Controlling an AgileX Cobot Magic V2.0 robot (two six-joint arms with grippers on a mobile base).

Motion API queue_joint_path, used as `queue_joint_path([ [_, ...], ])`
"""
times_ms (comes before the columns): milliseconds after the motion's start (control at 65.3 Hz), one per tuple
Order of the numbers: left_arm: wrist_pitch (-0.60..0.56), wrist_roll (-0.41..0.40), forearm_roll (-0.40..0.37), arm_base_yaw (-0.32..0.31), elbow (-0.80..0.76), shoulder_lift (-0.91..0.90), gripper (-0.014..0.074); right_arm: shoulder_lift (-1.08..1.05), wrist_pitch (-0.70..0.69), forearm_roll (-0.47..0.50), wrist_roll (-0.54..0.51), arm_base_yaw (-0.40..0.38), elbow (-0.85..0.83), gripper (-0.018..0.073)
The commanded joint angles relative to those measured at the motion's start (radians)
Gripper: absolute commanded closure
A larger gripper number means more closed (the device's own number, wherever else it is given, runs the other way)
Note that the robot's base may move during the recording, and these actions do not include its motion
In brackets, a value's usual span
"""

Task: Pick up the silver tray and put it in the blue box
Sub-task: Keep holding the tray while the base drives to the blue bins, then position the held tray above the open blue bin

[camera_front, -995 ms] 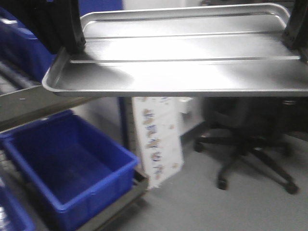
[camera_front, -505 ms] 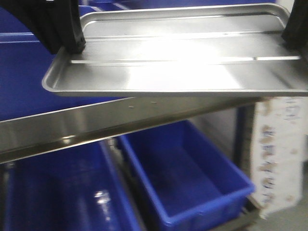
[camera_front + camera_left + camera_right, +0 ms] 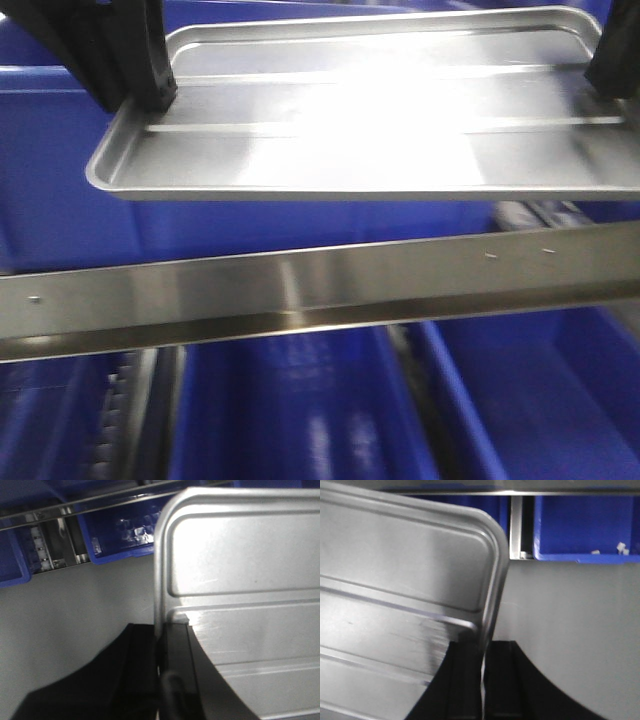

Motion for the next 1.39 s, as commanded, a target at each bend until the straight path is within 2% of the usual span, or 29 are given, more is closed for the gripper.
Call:
queue_joint_path([
  [0,0.043,0.008,0.081,0.000,-0.028,-0.036,0.0701,-0.026,0.032,-0.094,-0.020,-0.009,-0.028,0.0503],
  [1377,0.043,0.008,0.081,0.000,-0.028,-0.036,0.0701,-0.026,0.032,-0.094,-0.020,-0.009,-0.028,0.0503],
])
